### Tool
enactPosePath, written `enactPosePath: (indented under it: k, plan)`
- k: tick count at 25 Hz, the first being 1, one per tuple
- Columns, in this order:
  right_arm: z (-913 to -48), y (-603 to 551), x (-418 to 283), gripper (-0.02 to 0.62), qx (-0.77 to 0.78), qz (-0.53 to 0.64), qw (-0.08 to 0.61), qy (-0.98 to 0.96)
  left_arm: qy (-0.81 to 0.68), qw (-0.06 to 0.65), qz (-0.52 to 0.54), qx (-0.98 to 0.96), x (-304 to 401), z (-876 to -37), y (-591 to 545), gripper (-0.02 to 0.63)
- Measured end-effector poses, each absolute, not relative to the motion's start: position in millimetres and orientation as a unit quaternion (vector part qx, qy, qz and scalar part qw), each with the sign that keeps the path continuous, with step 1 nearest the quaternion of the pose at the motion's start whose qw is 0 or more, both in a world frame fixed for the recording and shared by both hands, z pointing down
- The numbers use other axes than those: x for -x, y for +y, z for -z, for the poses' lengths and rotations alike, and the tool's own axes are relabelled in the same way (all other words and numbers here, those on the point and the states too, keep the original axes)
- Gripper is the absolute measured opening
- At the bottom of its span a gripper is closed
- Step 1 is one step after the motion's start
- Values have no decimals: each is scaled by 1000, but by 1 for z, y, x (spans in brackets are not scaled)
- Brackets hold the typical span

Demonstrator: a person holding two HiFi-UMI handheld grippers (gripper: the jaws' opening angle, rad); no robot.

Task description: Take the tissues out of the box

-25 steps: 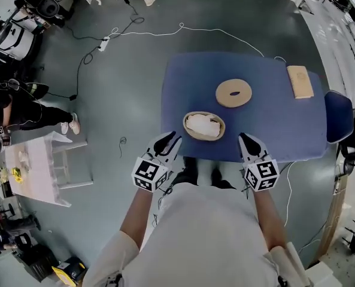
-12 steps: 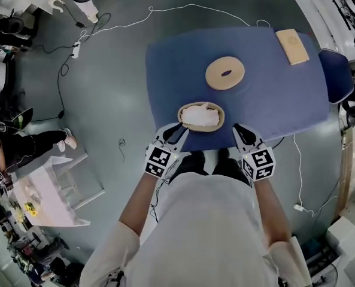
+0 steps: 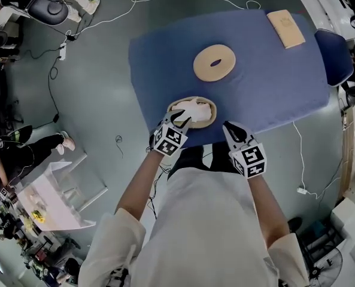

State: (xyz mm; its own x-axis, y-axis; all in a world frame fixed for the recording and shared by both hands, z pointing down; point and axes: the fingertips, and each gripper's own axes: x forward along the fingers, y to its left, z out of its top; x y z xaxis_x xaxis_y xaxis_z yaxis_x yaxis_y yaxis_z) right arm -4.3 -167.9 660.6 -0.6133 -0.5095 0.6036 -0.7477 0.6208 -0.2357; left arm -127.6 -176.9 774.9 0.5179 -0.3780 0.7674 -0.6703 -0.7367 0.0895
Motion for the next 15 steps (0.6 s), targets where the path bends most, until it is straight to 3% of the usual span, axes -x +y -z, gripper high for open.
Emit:
enactPosePath:
  k: [15]
  plan:
    - [-715, -188, -5, 44, -308, -276, 280, -866, -251, 159, -551, -780, 128, -878, -187, 192]
